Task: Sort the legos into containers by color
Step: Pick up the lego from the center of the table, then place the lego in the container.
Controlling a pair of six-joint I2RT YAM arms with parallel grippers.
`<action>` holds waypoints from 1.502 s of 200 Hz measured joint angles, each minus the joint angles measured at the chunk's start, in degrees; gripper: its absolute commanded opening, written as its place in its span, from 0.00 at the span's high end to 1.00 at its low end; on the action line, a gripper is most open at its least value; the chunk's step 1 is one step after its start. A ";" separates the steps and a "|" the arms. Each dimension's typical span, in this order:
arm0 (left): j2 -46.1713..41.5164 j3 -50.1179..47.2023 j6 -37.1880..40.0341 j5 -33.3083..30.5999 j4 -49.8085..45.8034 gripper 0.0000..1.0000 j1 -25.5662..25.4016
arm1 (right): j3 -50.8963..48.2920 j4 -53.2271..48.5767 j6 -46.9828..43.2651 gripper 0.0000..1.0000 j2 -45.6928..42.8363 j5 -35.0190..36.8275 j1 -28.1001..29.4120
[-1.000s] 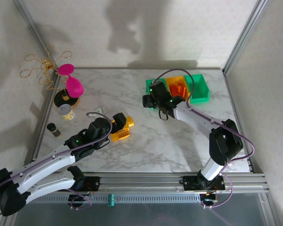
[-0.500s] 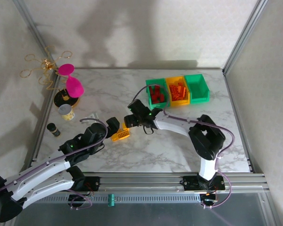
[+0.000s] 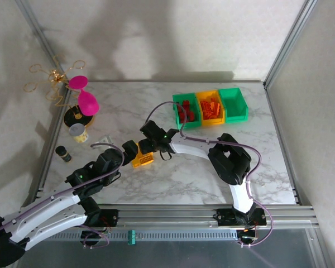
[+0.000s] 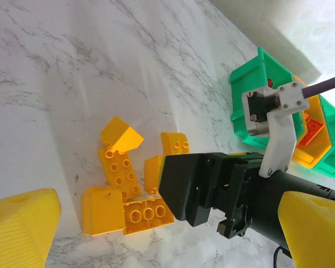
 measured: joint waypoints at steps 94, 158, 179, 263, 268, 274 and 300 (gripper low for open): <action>-0.09 -0.22 -0.42 -0.85 -0.07 0.00 0.00 | 1.29 -0.72 1.84 0.50 2.69 -0.61 1.16; -0.09 -0.26 -0.39 -0.83 0.02 0.00 0.00 | 2.34 -1.81 2.12 0.58 4.07 -0.61 1.16; -0.09 -0.26 -0.39 -0.83 0.04 0.00 0.00 | 2.38 -1.88 2.40 0.62 4.11 -0.59 1.16; 0.61 -0.17 -0.33 -0.13 1.11 0.00 0.00 | 1.99 -3.04 2.54 0.66 -0.74 0.09 0.76; 0.92 -0.11 -0.31 0.15 1.25 0.00 0.00 | 1.70 -2.99 2.56 0.66 -1.99 0.31 0.50; 1.29 -0.04 -0.20 0.46 1.44 0.00 0.00 | 1.22 -2.91 2.56 0.66 -3.72 0.50 0.04; 3.93 0.63 0.59 2.23 2.89 0.00 0.00 | -1.46 -2.54 3.13 0.67 -11.76 1.79 -4.26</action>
